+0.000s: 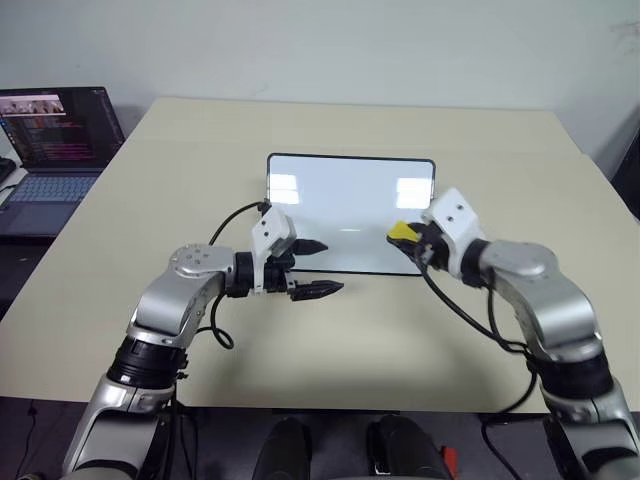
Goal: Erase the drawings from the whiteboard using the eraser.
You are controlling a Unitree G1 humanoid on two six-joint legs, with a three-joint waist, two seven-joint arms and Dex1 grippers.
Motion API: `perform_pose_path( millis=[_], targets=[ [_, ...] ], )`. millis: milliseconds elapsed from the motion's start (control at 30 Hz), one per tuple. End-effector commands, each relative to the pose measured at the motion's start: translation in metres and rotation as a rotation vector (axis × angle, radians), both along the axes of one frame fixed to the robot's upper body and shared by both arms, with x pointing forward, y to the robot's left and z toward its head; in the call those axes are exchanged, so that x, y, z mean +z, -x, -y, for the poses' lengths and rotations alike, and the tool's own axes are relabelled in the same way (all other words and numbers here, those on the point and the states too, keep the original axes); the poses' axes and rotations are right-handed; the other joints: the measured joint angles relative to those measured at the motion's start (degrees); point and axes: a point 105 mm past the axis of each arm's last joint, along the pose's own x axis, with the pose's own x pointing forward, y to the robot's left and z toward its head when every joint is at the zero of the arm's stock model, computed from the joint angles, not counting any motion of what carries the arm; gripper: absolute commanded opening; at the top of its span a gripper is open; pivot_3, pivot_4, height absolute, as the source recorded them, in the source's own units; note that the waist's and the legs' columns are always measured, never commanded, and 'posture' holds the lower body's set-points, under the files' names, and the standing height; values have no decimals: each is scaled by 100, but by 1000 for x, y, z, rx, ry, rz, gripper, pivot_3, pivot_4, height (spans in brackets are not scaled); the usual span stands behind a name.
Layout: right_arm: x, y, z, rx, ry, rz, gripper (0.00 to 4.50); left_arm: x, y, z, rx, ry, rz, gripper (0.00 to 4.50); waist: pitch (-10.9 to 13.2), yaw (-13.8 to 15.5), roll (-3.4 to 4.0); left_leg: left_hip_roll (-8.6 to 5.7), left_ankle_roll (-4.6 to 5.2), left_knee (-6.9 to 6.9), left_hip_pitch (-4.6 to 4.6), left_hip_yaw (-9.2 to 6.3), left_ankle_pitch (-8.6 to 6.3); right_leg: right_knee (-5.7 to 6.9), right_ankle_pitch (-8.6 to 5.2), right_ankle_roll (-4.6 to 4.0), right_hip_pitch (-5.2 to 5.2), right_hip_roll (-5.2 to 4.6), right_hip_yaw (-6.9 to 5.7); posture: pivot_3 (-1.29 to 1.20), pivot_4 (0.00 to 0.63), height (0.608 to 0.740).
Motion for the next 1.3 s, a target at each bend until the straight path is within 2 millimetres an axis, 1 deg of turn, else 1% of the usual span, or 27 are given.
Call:
perform_pose_path(
  millis=[33, 67, 100, 200, 267, 333, 400, 467, 600, 800, 1100, 1200, 1267, 1300],
  targets=[
    [14, 26, 25, -117, -97, 32, 1141, 24, 2, 21, -82, 36, 78, 4500, 2, 3, 3, 0, 0, 0, -2, -1, 0, -3, 0, 0, 0, 0, -2, 0, 150, 740],
    [11, 34, 36, -181, -137, 21, 1141, 28, 0, 29, -107, 48, 94, 4500, 2, 7, 3, -3, -1, 1, 1, 9, -1, -6, 3, 5, 0, 1, 6, 0, 150, 740],
    [8, 41, 46, -240, -169, 11, 1141, 32, -1, 37, -127, 57, 107, 4500, -1, 73, -1, -2, -1, 0, -3, 1, -1, -11, 3, 7, 1, 2, 0, 0, 150, 740],
    [-1, 49, 74, -411, -226, 6, 1141, 38, -3, 52, -168, 71, 137, 4500, 0, 99, 1, -4, -1, 3, -14, -5, -1, -14, 2, 9, 0, 25, -4, 0, 150, 740],
    [-6, 49, 96, -533, -245, 14, 1141, 41, -5, 60, -194, 74, 155, 4500, 0, 76, 2, -9, -1, 5, -12, 5, -1, -15, 5, 15, 0, 22, 6, 0, 150, 740],
    [-13, 47, 114, -630, -266, 11, 1141, 43, -2, 69, -235, 79, 162, 4500, 0, 43, 2, -9, -1, 6, -5, 15, -1, -14, 7, 19, 0, 22, 14, 0, 150, 740],
    [-22, 44, 130, -694, -264, -3, 1141, 41, 2, 77, -276, 74, 169, 4500, 0, 32, 3, -9, -1, 4, 1, 19, -1, -14, 6, 20, 1, 33, 19, 0, 150, 740],
    [-32, 42, 141, -727, -250, -25, 1141, 36, 7, 85, -319, 59, 177, 4500, 0, 32, 4, -9, -1, 3, 5, 19, -1, -12, 3, 26, 2, 43, 20, 0, 150, 740],
    [-45, 33, 147, -723, -236, -58, 1141, 27, 15, 95, -391, 32, 188, 4500, 1, 26, 8, -9, -1, 1, 9, 26, -1, -12, 3, 24, 2, 58, 29, 0, 150, 740],
    [-49, 18, 149, -708, -224, -58, 1141, 23, 10, 102, -382, 22, 215, 4500, 1, 24, 8, -9, 0, 2, 10, 31, -1, -12, 3, 25, 2, 60, 33, 0, 150, 740],
    [-50, 1, 153, -703, -224, -46, 1141, 20, 7, 98, -359, 19, 212, 4500, 1, 36, 8, -9, 0, 2, 9, 34, -2, -13, 7, 17, 2, 60, 36, 0, 150, 740],
    [-47, -6, 155, -707, -256, -32, 1141, 19, 6, 97, -348, 16, 212, 4500, 1, 35, 9, -8, 0, 2, 9, 33, -2, -13, 8, 16, 2, 60, 35, 0, 150, 740],
    [-46, -9, 155, -709, -275, -30, 1893, 19, 5, 96, -341, 16, 211, 4500, 1, 35, 9, -8, 0, 2, 9, 33, -2, -13, 8, 16, 2, 60, 34, 0, 150, 740],
    [-46, -11, 155, -709, -281, -30, 2132, 19, 5, 95, -338, 17, 211, 4500, 1, 35, 9, -8, 0, 2, 9, 34, -2, -13, 8, 16, 2, 60, 35, 0, 150, 740]
  ],
)
